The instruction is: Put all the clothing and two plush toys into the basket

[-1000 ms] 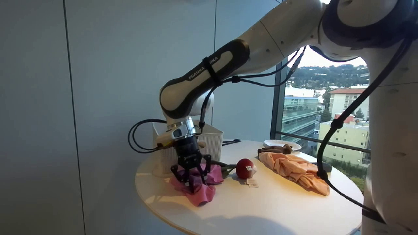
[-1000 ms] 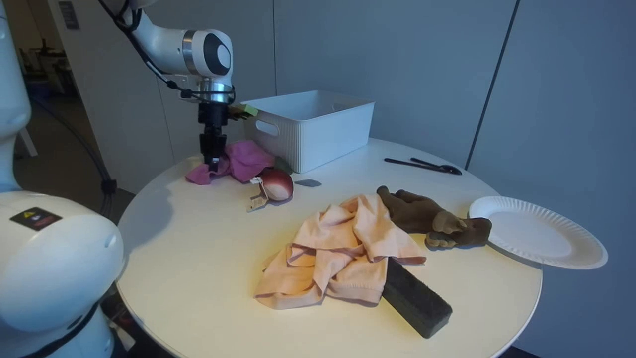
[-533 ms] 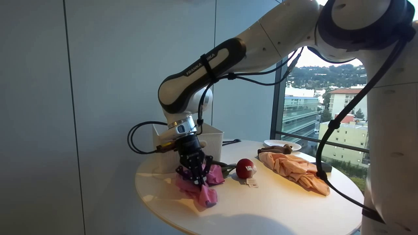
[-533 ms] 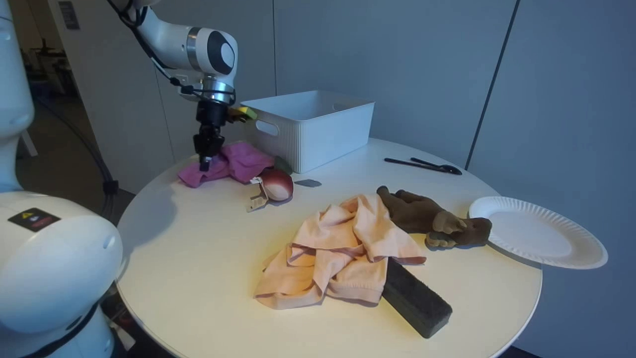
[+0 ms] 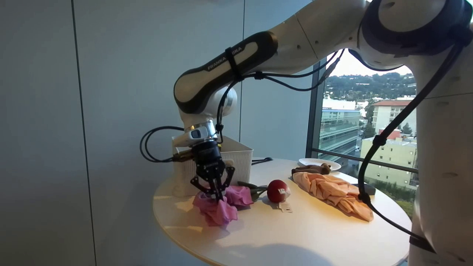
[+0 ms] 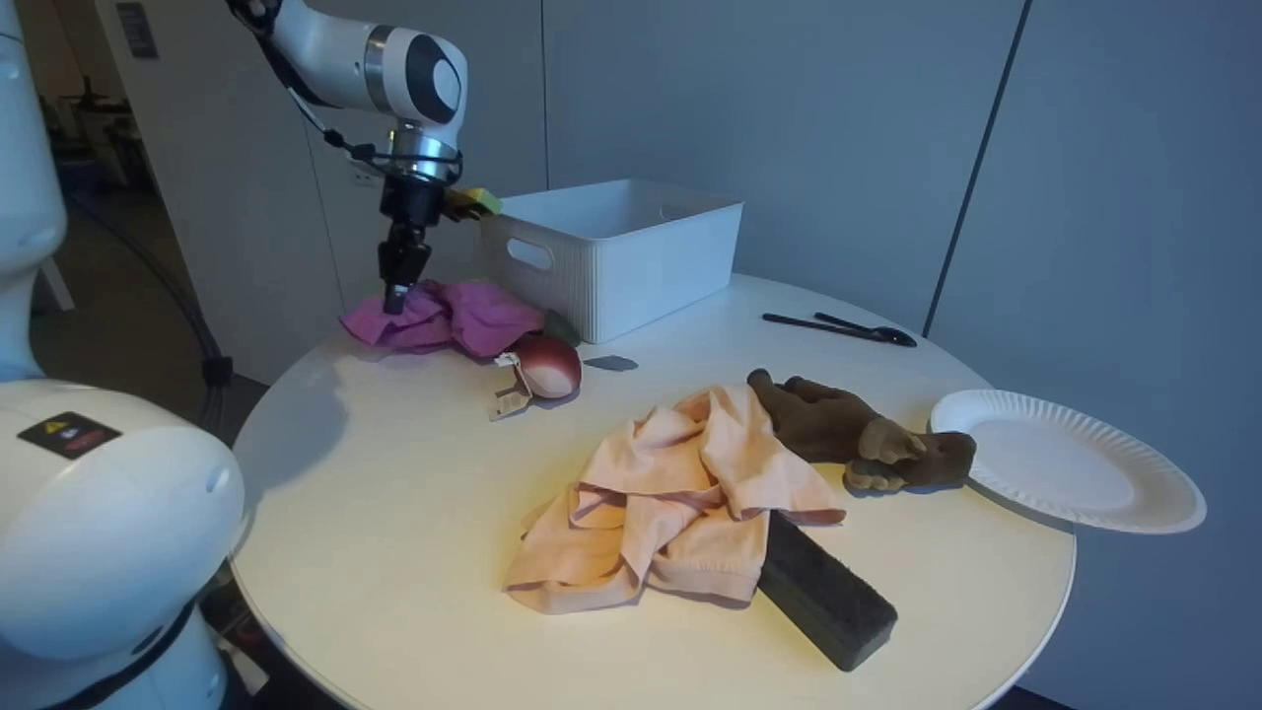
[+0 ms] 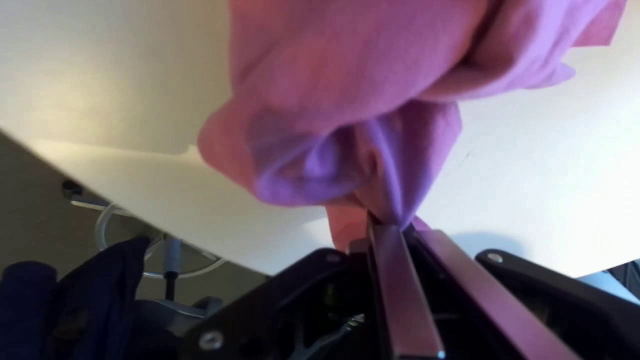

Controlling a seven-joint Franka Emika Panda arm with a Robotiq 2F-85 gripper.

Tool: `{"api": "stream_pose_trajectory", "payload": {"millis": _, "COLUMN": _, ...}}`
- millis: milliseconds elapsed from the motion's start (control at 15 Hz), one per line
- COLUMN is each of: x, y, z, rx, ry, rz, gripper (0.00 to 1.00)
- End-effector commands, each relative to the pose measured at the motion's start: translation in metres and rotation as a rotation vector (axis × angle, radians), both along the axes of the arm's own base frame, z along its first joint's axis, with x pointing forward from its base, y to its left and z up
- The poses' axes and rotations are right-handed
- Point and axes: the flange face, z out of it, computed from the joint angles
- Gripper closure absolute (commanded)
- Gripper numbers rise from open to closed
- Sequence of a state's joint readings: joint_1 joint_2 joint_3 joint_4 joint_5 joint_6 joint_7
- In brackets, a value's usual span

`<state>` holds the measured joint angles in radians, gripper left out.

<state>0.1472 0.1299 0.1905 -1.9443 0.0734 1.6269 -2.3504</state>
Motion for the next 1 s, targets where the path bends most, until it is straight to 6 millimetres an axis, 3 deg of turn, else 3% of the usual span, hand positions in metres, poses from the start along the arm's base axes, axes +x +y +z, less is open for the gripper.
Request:
{"api": "stream_pose_trajectory", "payload": {"millis": 0, "x": -0.025, "y": 0.023, "z": 0.087, "rx": 0.067, "ry": -0.157, "rz": -0.086, "gripper": 0.99}}
{"api": "stream_pose_trajectory", "payload": {"millis": 267, "x": -0.059, "y": 0.044, "z": 0.183, "rx": 0.163, "ry": -0.269, "rz": -0.225, "gripper": 0.98}}
{"api": "stream_pose_trajectory", "payload": {"millis": 533, "x": -0.073, "y": 0.062, "z": 0.264, "rx": 0.273, "ry": -0.346, "rz": -0.407, "gripper": 0.97}}
{"api": "stream_pose_trajectory", "payload": {"millis": 733, "x": -0.064, "y": 0.083, "z": 0.320, "rx": 0.349, "ry": -0.370, "rz": -0.553, "gripper": 0.97}}
{"api": "stream_pose_trajectory", "payload": {"millis": 933, "x": -0.047, "y": 0.101, "z": 0.359, "rx": 0.409, "ry": -0.390, "rz": -0.712, "gripper": 0.96}}
